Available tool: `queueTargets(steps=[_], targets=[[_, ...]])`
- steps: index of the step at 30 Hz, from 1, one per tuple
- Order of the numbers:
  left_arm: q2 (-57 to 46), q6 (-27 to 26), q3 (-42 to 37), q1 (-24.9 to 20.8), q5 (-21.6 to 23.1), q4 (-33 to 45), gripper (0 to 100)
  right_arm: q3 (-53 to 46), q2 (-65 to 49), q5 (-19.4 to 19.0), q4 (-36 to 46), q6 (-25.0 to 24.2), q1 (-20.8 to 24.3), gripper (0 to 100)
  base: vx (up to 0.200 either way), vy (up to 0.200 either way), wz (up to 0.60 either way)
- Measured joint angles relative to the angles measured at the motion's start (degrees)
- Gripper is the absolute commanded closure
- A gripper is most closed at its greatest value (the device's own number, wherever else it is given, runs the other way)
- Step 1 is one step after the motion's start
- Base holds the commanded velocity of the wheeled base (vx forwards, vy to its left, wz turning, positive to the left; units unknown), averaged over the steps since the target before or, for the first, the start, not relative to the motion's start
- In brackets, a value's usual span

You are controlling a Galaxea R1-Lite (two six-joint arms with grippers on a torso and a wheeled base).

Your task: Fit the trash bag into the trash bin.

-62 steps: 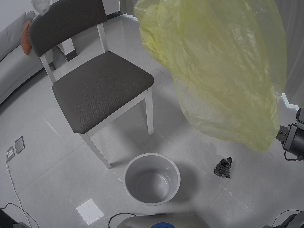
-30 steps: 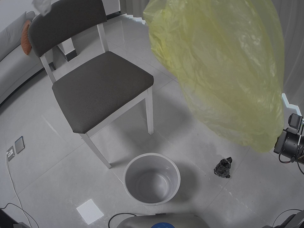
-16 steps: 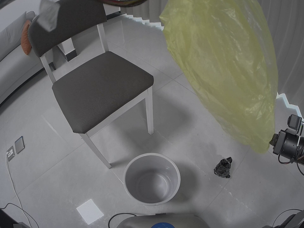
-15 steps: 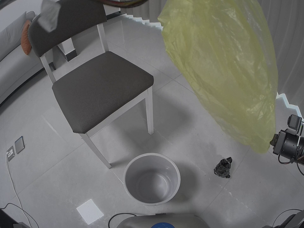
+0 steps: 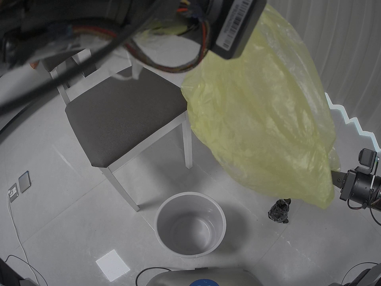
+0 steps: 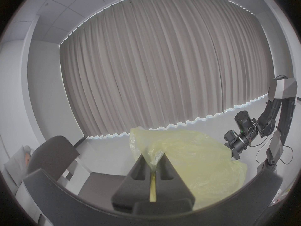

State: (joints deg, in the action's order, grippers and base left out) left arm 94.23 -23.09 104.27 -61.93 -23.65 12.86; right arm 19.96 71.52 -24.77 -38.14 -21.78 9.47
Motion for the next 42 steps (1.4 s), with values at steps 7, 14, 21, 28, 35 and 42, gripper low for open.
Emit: queueTargets(steps=[7, 14, 21, 28, 35, 42], targets=[[-0.18, 9.52, -2.78, 2.54, 1.07, 3.72, 100, -1.33, 0.8, 0.17, 0.02, 1.84, 2.4, 100, 0.0, 0.0, 0.0], [-2.32, 15.4, -10.34, 5.56, 5.02, 4.18, 100, -2.13, 2.93, 0.48, -0.04, 3.51, 3.83, 100, 0.0, 0.0, 0.0], [-5.84, 21.07, -22.04, 8.66, 8.28, 4.08, 100, -2.66, 5.0, 0.57, -0.06, 4.0, 4.41, 100, 0.0, 0.0, 0.0], [-9.81, 28.09, -35.91, 11.87, 13.18, 2.38, 100, -2.86, 6.12, 1.29, -0.06, 4.06, 5.0, 100, 0.0, 0.0, 0.0], [-12.48, 30.59, -49.27, 15.32, 16.65, -9.52, 100, -2.68, 6.36, 2.11, -0.06, 4.05, 7.2, 100, 0.0, 0.0, 0.0], [-13.31, 34.26, -61.53, 18.66, 18.37, -24.47, 100, 0.27, 5.9, 2.28, 3.19, 4.13, 10.07, 100, 0.0, 0.0, 0.0]])
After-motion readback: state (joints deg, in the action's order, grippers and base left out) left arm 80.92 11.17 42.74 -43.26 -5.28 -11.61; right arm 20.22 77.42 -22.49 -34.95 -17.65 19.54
